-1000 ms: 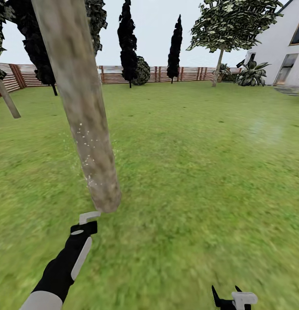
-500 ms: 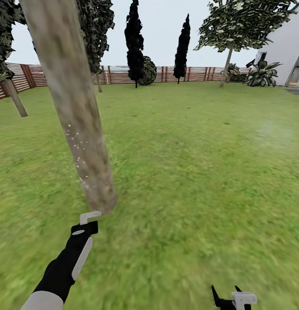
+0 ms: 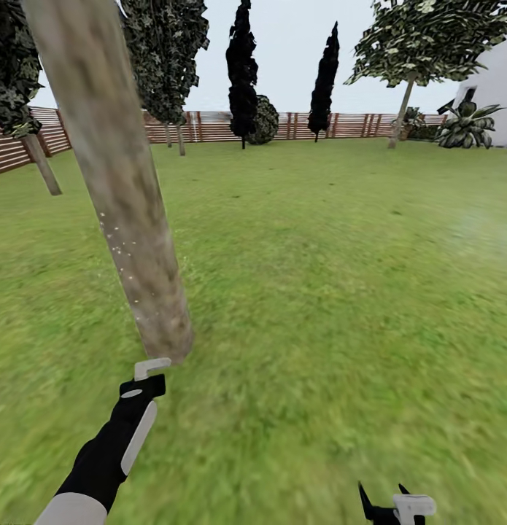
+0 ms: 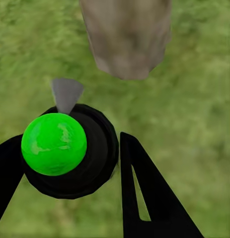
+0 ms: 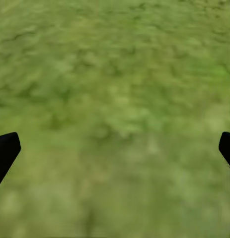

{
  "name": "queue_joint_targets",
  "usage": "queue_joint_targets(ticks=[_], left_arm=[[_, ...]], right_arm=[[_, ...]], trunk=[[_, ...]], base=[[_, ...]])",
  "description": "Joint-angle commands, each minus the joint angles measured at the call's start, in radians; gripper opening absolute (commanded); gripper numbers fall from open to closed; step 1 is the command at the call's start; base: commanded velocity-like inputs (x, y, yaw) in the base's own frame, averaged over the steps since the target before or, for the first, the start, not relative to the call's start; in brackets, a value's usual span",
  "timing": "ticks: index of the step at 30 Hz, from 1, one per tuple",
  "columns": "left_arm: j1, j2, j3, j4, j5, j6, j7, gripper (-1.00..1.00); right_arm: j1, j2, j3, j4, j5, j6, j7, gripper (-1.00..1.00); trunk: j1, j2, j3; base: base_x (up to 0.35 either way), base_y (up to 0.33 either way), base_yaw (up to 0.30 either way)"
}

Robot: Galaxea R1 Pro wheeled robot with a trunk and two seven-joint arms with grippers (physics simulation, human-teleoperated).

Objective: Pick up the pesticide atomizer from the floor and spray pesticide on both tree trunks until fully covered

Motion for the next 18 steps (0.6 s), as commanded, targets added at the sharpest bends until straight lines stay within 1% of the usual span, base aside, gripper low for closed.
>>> queue_joint_targets(ticks=[1,5,10,12,18], left_arm=[[0.0,0.0,0.0,0.0,-0.001,0.0,0.001,-1.0],[0.0,0.0,-0.001,0.0,0.0,0.0,0.001,-1.0],[0.0,-0.001,-0.002,0.0,0.0,0.0,0.001,-1.0],[0.0,-0.002,-0.002,0.0,0.0,0.0,0.001,-1.0],[0.0,-0.001,-0.001,0.0,0.0,0.0,0.001,-1.0]], right_arm=[[0.0,0.0,0.0,0.0,0.0,0.0,0.0,1.0],[0.0,0.0,0.0,0.0,0.001,0.0,0.0,1.0],[0.0,-0.001,0.001,0.0,0.001,0.0,0.0,1.0],[0.0,0.0,0.001,0.0,0.001,0.0,0.0,1.0],[0.0,0.0,0.001,0.0,0.001,0.0,0.0,1.0]], trunk=[[0.0,0.0,0.0],[0.0,0.0,0.0],[0.0,0.0,0.0],[0.0,0.0,0.0],[0.0,0.0,0.0]], base=[[0.24,-0.189,0.277],[0.195,-0.216,0.278],[0.124,-0.255,0.271],[0.114,-0.26,0.088],[0.112,-0.26,0.006]])
